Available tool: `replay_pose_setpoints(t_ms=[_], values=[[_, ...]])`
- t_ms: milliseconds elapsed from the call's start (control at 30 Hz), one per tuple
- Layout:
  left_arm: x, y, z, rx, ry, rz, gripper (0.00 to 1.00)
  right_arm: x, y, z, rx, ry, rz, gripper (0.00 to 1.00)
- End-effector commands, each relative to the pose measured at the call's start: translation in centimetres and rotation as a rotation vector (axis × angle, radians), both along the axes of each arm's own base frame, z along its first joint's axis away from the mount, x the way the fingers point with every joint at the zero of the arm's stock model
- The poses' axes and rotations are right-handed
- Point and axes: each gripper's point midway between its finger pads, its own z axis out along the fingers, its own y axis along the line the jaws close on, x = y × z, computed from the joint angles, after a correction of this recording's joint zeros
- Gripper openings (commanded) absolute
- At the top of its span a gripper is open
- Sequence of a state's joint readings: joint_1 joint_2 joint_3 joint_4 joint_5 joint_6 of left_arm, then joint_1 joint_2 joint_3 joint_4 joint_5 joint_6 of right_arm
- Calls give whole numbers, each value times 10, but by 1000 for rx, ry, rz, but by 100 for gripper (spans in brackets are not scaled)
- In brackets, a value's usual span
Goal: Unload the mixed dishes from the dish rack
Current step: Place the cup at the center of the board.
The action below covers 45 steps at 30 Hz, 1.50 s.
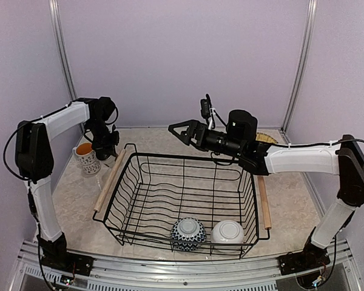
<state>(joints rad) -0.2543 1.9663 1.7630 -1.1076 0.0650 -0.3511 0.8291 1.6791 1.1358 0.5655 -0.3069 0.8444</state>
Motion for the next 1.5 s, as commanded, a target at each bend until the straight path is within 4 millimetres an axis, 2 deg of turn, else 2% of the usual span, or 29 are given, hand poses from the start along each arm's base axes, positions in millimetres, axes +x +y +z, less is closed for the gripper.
replay_pose_setpoints(t_ms=[0, 133, 400, 500, 667, 800, 967, 1133, 1333, 1433, 1467], values=[[-7, 1, -13, 45, 72, -45, 0, -5, -7, 5, -16, -19, -14, 100], [-8, 5, -30, 68, 123, -47, 0, -6, -10, 5, -29, -23, -25, 100], [-9, 11, -47, 78, 173, -37, 1, -6, -16, 4, -49, -30, -46, 100], [-9, 10, -52, 70, 189, -38, 6, -6, -16, 4, -50, -31, -45, 100], [-9, 9, -52, 64, 189, -39, 19, -7, -15, 3, -54, -29, -43, 100], [-8, 8, -48, 61, 176, -40, 22, -7, -16, 2, -64, -32, -48, 100], [-5, 8, -32, 58, 123, -33, 28, -6, -17, -5, -129, -36, -61, 100], [0, 1, -3, 20, 18, -41, 36, -6, -19, -11, -242, -65, -111, 100], [2, -6, 57, -47, -216, -53, 49, -13, -15, -15, -383, -113, -147, 100], [3, -6, 92, -82, -356, -54, 55, -17, -11, -22, -455, -131, -144, 100], [2, -7, 98, -92, -387, -55, 56, -18, -12, -28, -494, -127, -146, 100]])
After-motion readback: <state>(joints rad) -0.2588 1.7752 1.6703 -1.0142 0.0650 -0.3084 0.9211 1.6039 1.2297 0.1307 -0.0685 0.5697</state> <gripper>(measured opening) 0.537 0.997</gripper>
